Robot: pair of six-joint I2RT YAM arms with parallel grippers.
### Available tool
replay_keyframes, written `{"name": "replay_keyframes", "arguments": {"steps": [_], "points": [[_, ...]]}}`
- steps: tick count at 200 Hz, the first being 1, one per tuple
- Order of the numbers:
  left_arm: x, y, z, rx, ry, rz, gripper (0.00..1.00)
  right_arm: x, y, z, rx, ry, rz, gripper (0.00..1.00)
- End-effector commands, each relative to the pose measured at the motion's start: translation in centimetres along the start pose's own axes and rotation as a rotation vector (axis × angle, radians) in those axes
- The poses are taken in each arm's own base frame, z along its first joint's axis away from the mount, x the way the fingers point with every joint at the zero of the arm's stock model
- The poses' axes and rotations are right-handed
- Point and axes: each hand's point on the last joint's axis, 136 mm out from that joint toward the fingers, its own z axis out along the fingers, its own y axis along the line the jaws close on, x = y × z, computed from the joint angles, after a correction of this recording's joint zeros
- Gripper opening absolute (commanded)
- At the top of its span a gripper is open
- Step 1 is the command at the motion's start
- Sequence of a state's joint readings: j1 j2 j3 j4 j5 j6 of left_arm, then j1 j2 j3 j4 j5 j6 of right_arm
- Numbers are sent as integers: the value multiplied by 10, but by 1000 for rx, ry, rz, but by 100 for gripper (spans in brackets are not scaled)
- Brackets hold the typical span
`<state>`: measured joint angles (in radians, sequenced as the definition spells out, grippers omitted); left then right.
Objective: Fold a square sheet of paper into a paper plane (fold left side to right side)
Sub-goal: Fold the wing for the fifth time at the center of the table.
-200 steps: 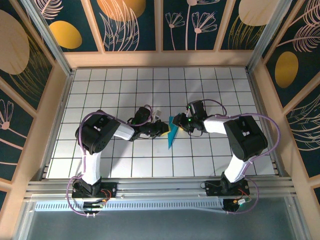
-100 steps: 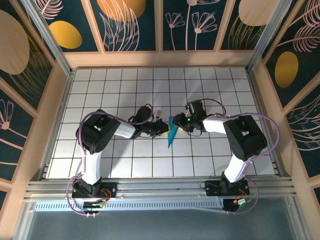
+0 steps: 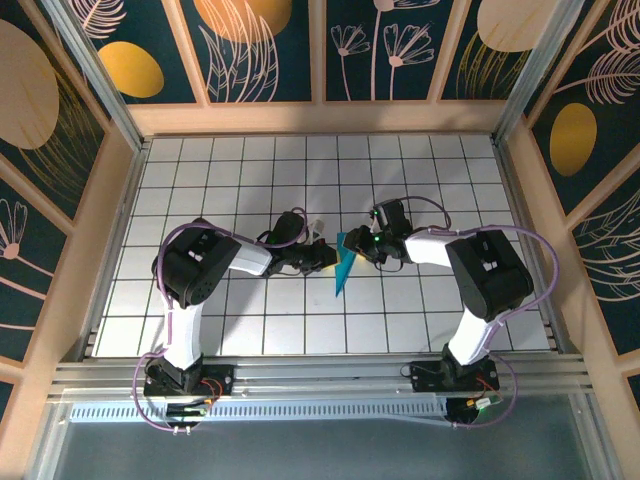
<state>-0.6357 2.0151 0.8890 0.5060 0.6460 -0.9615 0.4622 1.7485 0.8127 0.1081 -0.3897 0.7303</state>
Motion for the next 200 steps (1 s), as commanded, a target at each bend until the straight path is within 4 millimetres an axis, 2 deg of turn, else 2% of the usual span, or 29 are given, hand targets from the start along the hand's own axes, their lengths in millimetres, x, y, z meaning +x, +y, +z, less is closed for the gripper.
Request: {"name": "replay_keyframes", "arguments": {"steps": [1, 73, 118, 200], "points": [[4, 15, 2, -59, 8, -3, 2, 7, -14, 9, 67, 18, -20, 42], [5, 20, 3, -98, 6, 1, 2, 6, -13, 8, 67, 14, -22, 42], [8, 27, 1, -125, 5, -11, 1, 1, -3, 2, 28, -6, -19, 45], [13, 38, 5, -184, 12, -25, 0, -5, 1, -13, -1, -50, 6, 46]]}}
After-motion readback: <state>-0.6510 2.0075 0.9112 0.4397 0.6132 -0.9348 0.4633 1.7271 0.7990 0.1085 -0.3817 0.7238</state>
